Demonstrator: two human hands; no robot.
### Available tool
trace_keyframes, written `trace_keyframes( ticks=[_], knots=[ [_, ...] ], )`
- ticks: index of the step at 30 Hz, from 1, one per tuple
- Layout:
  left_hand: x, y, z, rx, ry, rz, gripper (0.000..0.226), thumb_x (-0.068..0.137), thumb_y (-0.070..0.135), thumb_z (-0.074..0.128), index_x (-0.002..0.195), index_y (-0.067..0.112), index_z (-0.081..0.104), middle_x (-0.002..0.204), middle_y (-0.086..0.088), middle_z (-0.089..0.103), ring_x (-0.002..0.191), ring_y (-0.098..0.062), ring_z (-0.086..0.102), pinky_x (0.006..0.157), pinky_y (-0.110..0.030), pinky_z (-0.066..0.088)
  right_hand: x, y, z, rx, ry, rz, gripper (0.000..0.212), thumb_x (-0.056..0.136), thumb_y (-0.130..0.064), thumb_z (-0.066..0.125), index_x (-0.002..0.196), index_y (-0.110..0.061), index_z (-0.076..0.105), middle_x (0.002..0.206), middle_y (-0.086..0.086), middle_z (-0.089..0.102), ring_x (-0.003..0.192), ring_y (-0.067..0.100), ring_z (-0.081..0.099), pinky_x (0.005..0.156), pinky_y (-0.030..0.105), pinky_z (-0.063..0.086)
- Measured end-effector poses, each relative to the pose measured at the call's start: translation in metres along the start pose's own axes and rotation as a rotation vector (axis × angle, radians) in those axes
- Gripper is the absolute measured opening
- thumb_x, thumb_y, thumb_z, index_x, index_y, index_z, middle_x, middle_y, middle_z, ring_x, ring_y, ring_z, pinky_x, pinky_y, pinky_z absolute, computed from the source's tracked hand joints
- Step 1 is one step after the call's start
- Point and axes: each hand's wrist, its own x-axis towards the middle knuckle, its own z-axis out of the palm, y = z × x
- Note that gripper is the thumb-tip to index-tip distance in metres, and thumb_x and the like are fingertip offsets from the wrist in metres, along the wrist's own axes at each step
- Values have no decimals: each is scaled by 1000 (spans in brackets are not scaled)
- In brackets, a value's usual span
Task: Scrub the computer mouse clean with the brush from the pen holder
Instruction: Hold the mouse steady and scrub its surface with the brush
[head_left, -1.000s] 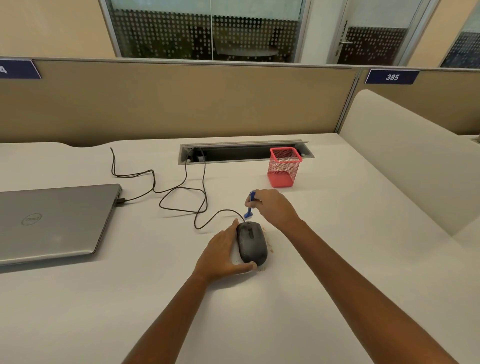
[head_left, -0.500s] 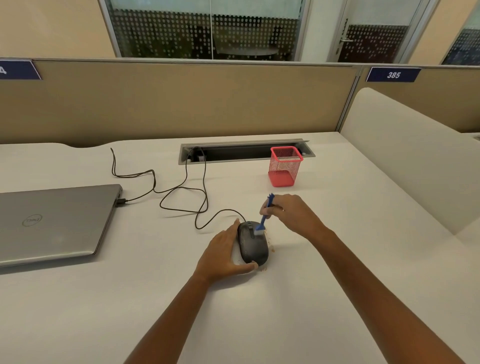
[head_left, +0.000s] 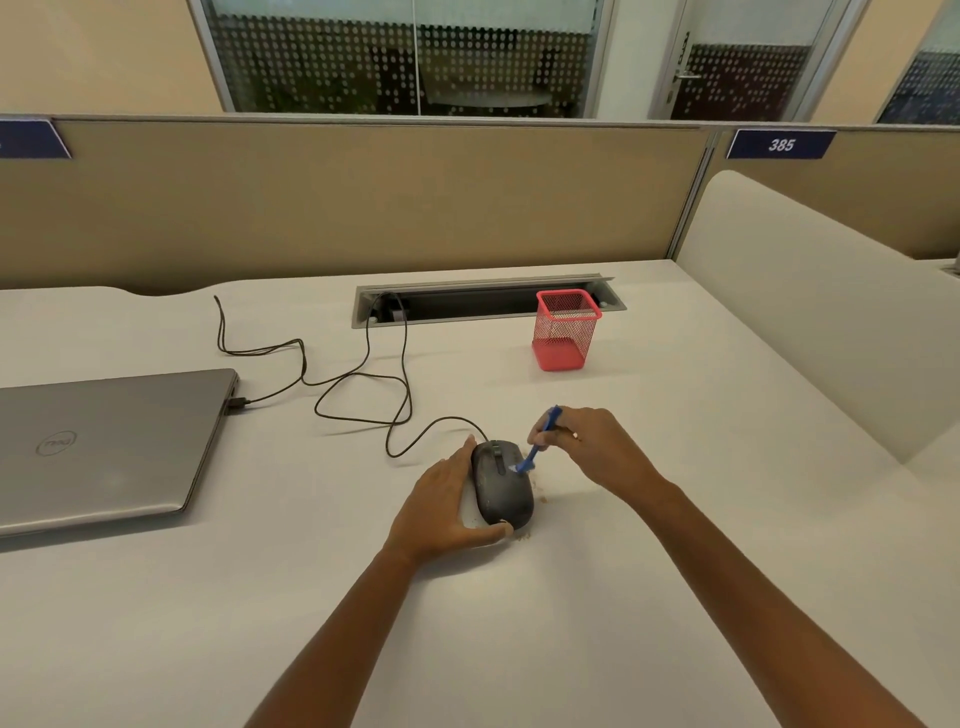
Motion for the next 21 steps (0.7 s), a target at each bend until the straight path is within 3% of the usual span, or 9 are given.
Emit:
trace_keyframes(
  ticks=[7, 14, 18, 21],
  knots=[
    [1, 0, 0, 18, -4, 7, 115, 54, 76, 54, 145, 22, 9, 148, 7, 31, 130, -11, 33, 102, -20, 23, 16, -3, 1, 74, 156, 15, 26, 93, -12, 48, 111, -3, 64, 115, 18, 66, 104, 32, 60, 97, 33, 43],
    [1, 1, 0, 19, 0, 8, 114, 55, 75, 54, 145, 22, 9, 148, 5, 31, 130, -13, 33, 101, -21, 25, 3, 9, 13, 93, 118, 12, 24, 93, -11, 47, 105, 0, 66, 110, 19, 69, 101, 32, 61, 93, 35, 45],
    [0, 1, 0, 14, 1, 10, 114, 55, 74, 55, 145, 21, 9, 148, 4, 31, 130, -14, 33, 102, -22, 24, -23, 21, 14, 85, 113, -36, 23, 92, -10, 48, 101, -2, 68, 104, 16, 71, 95, 27, 63, 81, 21, 42],
    [0, 2, -1, 11, 4, 19, 113, 55, 73, 55, 145, 20, 11, 147, 4, 33, 129, -14, 34, 101, -21, 24, -29, 22, 8, 134, 158, -57, 20, 91, -9, 51, 96, -3, 70, 100, 14, 73, 93, 27, 64, 81, 24, 44]
  ],
)
